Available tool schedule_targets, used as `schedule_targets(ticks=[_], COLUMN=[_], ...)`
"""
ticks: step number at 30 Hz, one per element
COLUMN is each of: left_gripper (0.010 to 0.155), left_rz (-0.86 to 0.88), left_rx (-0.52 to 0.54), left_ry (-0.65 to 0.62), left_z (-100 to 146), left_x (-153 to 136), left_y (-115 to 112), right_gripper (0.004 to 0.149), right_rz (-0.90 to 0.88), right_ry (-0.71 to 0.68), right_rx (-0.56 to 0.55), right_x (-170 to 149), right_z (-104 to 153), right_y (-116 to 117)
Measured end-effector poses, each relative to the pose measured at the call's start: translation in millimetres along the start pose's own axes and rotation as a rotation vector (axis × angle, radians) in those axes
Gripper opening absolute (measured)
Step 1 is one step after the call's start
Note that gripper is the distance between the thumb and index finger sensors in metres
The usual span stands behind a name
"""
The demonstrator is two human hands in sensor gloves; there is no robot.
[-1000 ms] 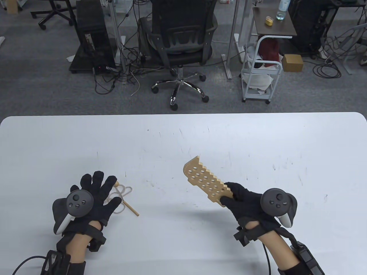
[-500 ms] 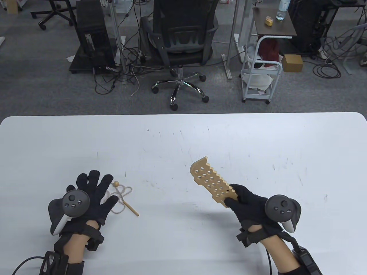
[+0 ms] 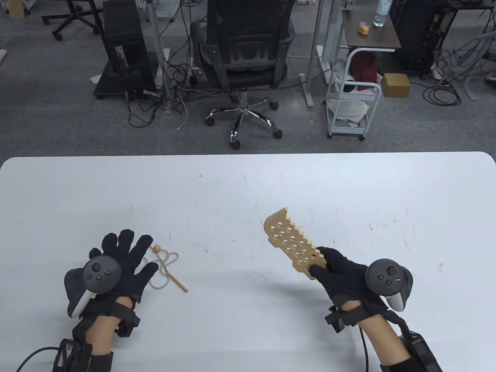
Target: Thread rope through all holes on crocodile lacing toy
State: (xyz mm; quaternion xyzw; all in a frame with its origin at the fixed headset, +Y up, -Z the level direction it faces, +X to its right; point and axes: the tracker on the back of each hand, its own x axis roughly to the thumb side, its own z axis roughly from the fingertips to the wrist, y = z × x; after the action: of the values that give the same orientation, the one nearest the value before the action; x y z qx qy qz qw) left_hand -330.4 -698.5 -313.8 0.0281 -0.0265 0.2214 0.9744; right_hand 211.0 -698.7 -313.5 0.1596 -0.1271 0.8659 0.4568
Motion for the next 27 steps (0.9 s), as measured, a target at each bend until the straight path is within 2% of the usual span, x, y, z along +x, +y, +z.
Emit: schedule_targets(ticks=[6,18,27], left_gripper=[0.069,0.061,0.050], left_rz=[-0.101,-0.301,-0.428], left_rx=[-0.055,-0.250,-0.388], left_ry=[0.001,-0.014,-0.040], left_z=[-11,-39,-59], left_x=[14,36,38], left_y=[0,-13,-45], right_gripper=[0.048,0.049,0.048], right_rz=[-0.013,-0.015,-0.016], right_ry=[0.001,0.013,0.018], right_rx=[-0.013,-0.014,-0.003], right_x=[2,2,3], right_z=[1,3,3], right_y=[-5,-4,-2])
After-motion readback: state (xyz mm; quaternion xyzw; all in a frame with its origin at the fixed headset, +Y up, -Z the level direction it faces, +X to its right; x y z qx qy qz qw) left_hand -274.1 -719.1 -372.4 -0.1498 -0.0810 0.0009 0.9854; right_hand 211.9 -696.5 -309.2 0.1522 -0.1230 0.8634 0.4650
